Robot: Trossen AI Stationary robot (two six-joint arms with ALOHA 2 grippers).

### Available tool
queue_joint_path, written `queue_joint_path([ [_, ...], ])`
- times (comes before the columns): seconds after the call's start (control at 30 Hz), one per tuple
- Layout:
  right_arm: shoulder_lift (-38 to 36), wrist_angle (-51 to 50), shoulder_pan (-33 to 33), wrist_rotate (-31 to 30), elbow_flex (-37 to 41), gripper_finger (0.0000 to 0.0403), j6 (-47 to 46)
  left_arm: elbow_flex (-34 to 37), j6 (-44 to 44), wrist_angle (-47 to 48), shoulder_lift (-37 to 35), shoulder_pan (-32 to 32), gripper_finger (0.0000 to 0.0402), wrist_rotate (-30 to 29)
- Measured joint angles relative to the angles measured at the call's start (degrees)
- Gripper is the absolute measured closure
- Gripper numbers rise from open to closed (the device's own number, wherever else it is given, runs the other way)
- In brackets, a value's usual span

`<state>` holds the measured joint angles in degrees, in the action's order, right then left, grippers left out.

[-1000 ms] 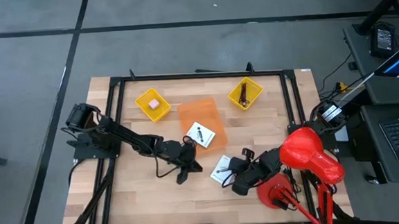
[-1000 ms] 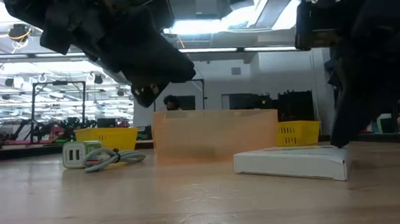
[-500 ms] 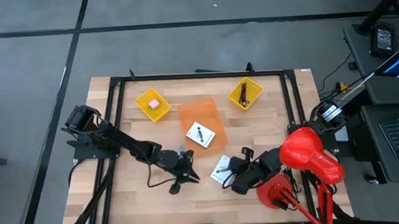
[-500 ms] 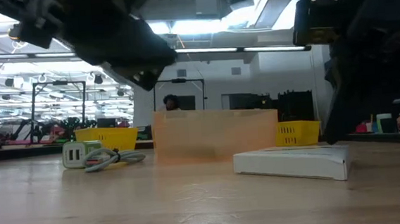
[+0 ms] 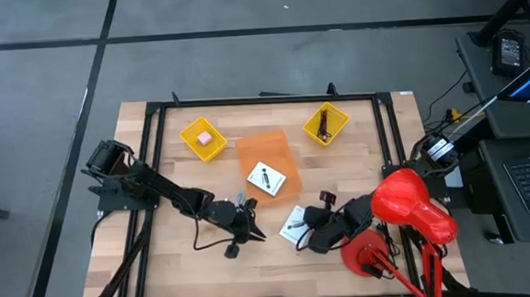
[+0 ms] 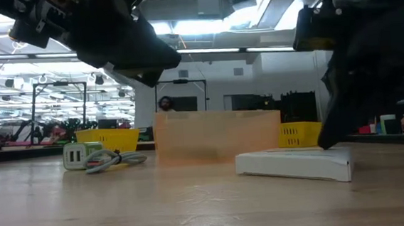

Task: Pick and place items into bin
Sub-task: Put the card reader box into the orange bin

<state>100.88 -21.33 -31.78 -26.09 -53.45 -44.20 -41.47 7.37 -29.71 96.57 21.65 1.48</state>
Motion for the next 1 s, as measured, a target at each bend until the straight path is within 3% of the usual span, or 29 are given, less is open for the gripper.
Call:
queue_joint_path([
  [0.53,-0.1,11.1,0.9,4.2,3.2,0.0403,20.6,0.0,1.9,-0.7,0.0,0.9,0.0375,1.7],
  [0.73,0.0,14.2,1.3,6.1,3.2,0.0403,27.0,0.0,4.7,-2.3,0.0,2.5,0.0371,-3.4],
  [1.0,0.0,15.2,1.3,6.7,3.3,0.0403,29.4,-6.2,-2.4,-0.2,5.9,4.1,0.0372,-9.5],
])
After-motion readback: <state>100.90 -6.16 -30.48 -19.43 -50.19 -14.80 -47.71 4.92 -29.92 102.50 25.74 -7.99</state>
